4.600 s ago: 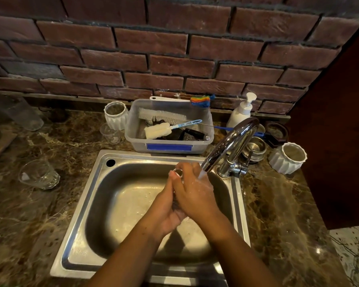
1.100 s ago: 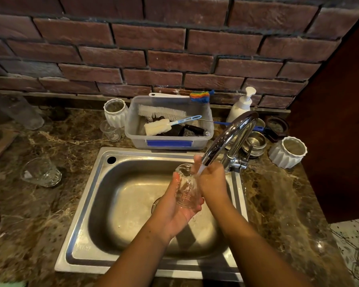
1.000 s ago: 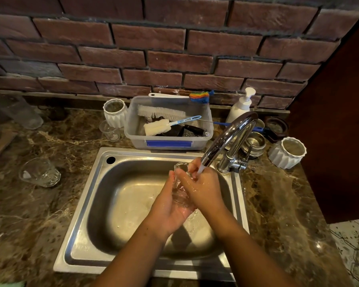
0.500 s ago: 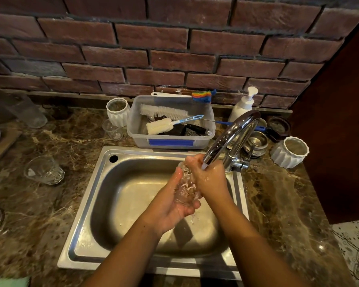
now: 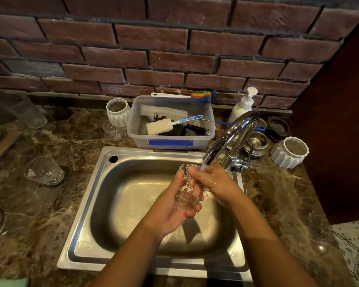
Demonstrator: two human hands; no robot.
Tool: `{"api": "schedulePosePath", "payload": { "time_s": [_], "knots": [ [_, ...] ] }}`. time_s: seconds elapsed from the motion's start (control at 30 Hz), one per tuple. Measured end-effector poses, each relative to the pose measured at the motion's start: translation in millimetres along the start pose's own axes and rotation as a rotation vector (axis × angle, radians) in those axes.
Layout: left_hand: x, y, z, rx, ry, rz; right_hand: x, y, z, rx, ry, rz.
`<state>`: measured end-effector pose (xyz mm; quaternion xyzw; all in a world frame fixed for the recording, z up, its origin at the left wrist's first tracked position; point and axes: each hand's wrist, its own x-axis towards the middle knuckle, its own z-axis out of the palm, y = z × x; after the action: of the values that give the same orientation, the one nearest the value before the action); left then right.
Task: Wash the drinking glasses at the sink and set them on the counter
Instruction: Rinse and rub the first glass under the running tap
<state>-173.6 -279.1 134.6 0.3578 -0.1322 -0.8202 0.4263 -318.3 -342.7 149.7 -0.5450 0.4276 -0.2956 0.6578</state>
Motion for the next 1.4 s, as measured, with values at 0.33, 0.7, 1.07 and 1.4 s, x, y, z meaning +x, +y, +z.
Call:
{"api": "schedulePosePath", "payload": {
  "time_s": [0.33,0.7,1.07,1.4],
  "knots": [
    [-1,7,-20,1.520,0.258,0.505,7,9,-1,-0.078,-0.002,0.300],
    [-3,4,-8,0.057,-0.059,-0.041,-6,-10,6,-0.053,0.067,-0.056],
    [2,13,-6,0.812,0.143,0.201,0,-1,-3,-0.053,-0.038,0.077],
    [6,16,-7,0.877,0.377,0.481,-18,13,14,0.113,0.081,-0.034]
  ]
}}
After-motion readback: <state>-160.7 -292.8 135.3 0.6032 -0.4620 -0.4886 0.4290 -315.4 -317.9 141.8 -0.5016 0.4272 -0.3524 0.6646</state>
